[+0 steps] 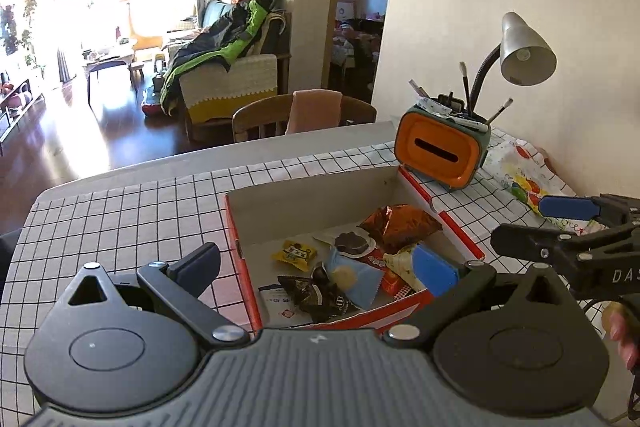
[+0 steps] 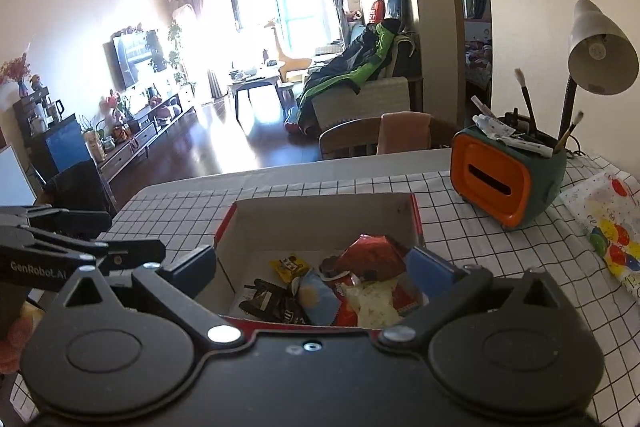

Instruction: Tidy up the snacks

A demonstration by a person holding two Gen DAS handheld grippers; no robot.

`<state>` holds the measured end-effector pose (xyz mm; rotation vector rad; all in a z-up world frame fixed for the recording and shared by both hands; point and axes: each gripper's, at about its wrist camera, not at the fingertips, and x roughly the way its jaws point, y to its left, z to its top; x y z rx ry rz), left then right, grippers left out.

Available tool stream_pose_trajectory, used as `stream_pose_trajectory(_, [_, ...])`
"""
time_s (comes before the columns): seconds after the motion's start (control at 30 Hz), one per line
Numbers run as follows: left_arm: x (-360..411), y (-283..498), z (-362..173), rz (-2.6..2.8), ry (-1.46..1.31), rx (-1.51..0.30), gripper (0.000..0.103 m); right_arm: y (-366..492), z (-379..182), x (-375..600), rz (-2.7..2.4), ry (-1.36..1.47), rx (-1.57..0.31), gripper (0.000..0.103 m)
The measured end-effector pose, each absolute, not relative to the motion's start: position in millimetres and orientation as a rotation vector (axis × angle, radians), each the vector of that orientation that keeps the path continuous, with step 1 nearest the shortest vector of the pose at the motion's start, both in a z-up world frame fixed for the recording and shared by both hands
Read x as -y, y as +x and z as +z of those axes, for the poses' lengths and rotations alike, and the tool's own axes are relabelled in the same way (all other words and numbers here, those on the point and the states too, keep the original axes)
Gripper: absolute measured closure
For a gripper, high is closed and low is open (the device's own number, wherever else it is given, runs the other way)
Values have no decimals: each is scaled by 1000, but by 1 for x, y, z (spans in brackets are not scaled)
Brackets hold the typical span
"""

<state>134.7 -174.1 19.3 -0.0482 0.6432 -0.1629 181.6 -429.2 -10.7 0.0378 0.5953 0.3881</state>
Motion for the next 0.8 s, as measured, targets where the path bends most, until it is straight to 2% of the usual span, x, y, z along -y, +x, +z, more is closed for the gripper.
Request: stream_pose_trajectory(0.8, [169, 133, 17, -135, -85, -675, 0, 185, -15, 427, 389, 66, -616, 0])
